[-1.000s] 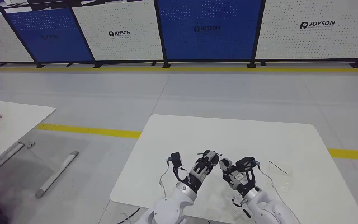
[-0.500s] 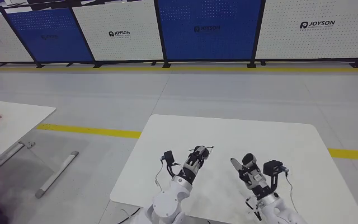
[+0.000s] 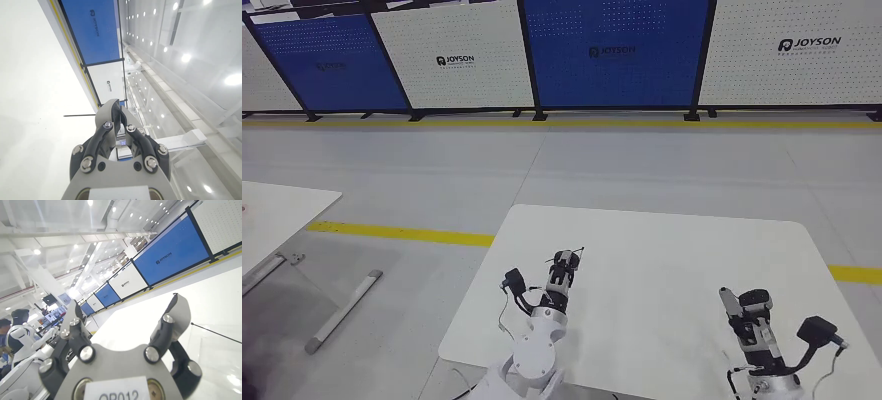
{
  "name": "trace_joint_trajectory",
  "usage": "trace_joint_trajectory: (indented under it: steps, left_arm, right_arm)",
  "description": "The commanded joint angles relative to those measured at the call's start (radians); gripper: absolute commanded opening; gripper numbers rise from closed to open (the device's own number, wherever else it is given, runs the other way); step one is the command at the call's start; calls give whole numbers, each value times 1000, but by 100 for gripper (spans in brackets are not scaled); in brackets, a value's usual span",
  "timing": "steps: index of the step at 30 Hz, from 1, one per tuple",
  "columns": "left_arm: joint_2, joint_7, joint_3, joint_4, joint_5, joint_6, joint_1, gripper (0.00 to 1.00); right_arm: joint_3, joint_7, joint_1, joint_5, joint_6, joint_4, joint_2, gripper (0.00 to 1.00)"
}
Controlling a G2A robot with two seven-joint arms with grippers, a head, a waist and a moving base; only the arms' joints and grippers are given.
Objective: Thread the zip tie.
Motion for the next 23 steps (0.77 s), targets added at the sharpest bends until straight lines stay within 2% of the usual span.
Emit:
trace_joint_trajectory:
  steps: [1,7,9,13,17,20,23]
  left_arm:
    - [0,0,0,0,1,0,0,0]
    - [0,-6,-1,6,7,1,-2,0]
    - [1,-18,-3,10,16,2,0,0]
    - [3,-23,-26,9,22,7,13,0]
    - [6,-59,-40,8,28,22,26,0]
    - [7,-90,-38,15,23,30,27,0]
    - [6,-93,-38,16,17,31,27,0]
  right_arm:
    - [0,0,0,0,0,0,0,100]
    - [0,2,1,5,1,0,0,100]
    - [12,31,5,76,0,-3,-1,100]
    - [103,96,-7,266,0,-9,5,100]
    - [178,174,-18,451,16,10,8,100]
    - [195,224,-9,508,44,33,8,100]
    - [195,224,-9,508,44,33,8,100]
